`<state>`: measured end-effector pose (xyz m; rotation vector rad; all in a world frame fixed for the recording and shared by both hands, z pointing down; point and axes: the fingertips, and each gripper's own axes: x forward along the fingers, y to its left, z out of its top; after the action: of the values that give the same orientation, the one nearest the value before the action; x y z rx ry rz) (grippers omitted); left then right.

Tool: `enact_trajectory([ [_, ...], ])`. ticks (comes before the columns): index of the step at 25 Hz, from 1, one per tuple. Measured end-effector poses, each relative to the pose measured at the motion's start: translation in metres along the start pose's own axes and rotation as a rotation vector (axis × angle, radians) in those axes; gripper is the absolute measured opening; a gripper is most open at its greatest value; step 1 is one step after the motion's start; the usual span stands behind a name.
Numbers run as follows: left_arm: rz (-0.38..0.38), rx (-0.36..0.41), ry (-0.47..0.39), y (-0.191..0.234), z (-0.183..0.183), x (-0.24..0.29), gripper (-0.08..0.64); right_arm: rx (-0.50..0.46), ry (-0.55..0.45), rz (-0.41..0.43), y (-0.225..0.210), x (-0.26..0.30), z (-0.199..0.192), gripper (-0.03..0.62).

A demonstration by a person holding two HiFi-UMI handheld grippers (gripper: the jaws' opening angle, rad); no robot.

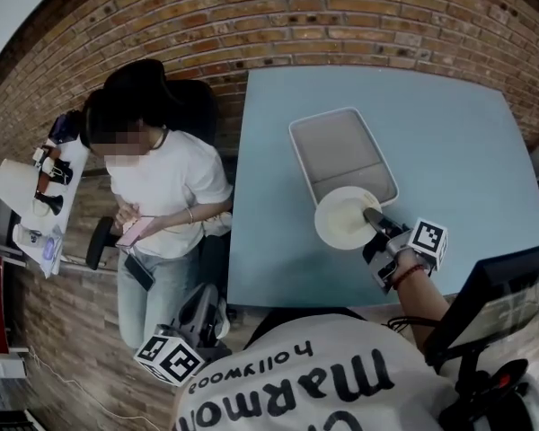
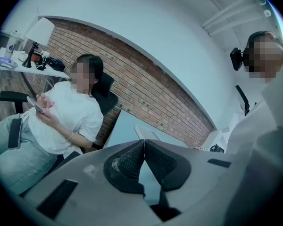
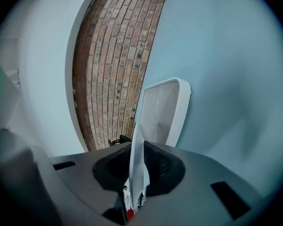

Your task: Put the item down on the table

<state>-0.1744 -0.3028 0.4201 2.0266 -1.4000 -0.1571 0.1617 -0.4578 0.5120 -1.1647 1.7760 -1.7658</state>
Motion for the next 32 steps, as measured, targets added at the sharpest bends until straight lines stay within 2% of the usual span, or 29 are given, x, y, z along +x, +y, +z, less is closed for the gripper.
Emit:
enact_trajectory([
  [10,0.055,0.001,0.002,0.005,0.0,-0.006,0.008,0.037,-0.02,-0.063,-0.018,0.022,0.003,0.038],
  [19,0.077,-0.005,0.0,0.01,-0.002,-0.007,0.008,0.013,-0.116,-0.119,-0.024,0.034,0.013,0.037],
  [22,0.081,-0.005,-0.005,0.012,-0.002,-0.007,0.008,-0.047,-0.129,-0.179,-0.028,0.035,0.014,0.037],
  [26,0.085,0.0,-0.002,0.012,-0.002,-0.007,0.008,-0.185,-0.134,-0.295,-0.032,0.034,0.016,0.037],
  [32,0.086,-0.003,-0.003,0.011,-0.003,-0.008,0.008,-0.255,-0.165,-0.35,-0.027,0.038,0.019,0.037],
])
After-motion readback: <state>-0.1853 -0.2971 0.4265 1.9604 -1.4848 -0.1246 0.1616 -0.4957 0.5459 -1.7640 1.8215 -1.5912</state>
